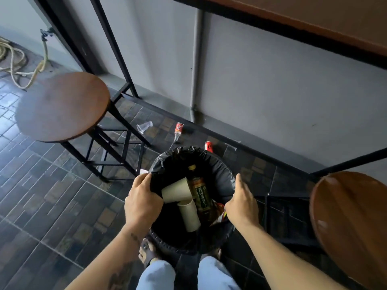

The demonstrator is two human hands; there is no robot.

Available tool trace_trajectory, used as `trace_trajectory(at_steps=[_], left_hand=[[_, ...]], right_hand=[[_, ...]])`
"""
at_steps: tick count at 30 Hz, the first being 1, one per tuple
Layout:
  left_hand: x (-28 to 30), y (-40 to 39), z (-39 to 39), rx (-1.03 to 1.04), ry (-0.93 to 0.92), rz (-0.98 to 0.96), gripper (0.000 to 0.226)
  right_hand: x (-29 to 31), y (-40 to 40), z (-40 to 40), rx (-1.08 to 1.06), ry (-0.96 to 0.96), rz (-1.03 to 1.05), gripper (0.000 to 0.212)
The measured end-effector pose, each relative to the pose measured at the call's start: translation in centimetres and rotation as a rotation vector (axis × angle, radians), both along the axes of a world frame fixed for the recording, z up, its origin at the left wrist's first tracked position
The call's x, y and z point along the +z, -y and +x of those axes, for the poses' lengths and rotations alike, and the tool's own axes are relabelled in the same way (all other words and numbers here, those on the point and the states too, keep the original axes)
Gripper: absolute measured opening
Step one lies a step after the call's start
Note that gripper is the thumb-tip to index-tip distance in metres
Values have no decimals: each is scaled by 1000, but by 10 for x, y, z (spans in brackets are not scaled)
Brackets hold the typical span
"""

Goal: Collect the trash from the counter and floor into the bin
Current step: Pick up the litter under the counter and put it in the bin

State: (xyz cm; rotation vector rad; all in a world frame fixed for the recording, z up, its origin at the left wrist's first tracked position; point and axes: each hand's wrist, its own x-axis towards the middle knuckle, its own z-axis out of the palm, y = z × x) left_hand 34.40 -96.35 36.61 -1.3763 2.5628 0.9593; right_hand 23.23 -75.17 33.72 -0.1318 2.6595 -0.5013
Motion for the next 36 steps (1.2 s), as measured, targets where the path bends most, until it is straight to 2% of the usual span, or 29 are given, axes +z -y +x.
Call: trace_trajectory(at_steps=[4,8,13,18,23,27,32,36], left_hand=[[-67,-24,-17,1,43,39,70],[-164,-44,-33,-41,36,69,64],[-278,-64,-52,-84,-9,106,62],[-364,-72,-79,-147,-63,129,62],[-420,-65,-133,-189,-139,114,60],[-456,-44,-182,-298,-246,92,55],[-467,-33,-239,-395,-453,45,56],[-484,-34,-247,-450,-573,24,55]], right_hand=[[-63,-26,-18,-37,6,6,79],[-153,-54,-30,-102,42,50,78],[-257,-83,-38,-164,40,97,71],[-328,-95,-60,-232,35,137,68],[-380,-94,-96,-321,0,119,67],[-414,-93,-131,-393,-61,125,70],[-435,-96,-171,-461,-140,54,65],[-437,-98,-178,-498,-176,-4,65]])
